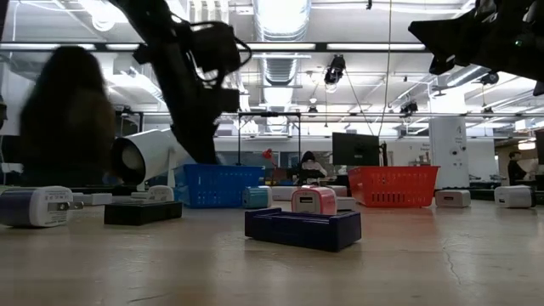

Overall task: Pick & Place Office items
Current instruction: Put the left blue charger adapter into the blue bin, then put the right white digital clock into the red bin

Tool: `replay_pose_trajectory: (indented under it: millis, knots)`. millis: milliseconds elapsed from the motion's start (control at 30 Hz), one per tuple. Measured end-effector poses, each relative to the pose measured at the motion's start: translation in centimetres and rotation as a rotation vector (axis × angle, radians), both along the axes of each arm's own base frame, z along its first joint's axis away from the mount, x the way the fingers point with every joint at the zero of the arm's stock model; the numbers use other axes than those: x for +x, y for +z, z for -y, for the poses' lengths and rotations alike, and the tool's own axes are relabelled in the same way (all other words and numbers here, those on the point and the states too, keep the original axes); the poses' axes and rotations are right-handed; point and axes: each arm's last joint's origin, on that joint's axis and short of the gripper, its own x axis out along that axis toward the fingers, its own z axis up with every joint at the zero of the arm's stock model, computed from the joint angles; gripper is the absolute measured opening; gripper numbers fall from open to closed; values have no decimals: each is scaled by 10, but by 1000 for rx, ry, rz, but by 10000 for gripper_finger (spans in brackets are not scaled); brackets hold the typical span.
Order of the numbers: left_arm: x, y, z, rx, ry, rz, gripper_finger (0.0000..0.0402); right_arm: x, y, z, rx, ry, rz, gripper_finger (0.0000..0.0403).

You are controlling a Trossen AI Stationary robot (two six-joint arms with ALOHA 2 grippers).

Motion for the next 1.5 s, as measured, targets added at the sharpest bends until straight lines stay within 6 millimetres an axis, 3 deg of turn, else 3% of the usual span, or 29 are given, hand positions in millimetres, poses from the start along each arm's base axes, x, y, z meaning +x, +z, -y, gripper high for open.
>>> replay_pose_trajectory:
  millis: [433, 633, 867, 1167, 1333, 1500]
  knots:
    - [19, -29, -11, -65, 1, -87, 151, 0, 0, 0, 16, 5, 1, 8]
    - [17, -30, -11, -70, 3, -99, 194, 0, 0, 0, 16, 5, 1, 8]
    - [16, -22, -11, -79, 0, -70, 199, 0, 0, 0, 16, 5, 1, 8]
    - [6, 14, -9, -36, -85, -29, 201, 0, 0, 0, 20, 6, 1, 8]
    - [-22, 51, -4, 34, -152, 106, 187, 0, 0, 0, 4, -1, 1, 8]
    - [-55, 90, -1, 178, -158, 395, 145, 0, 0, 2, -6, -80, 3, 8]
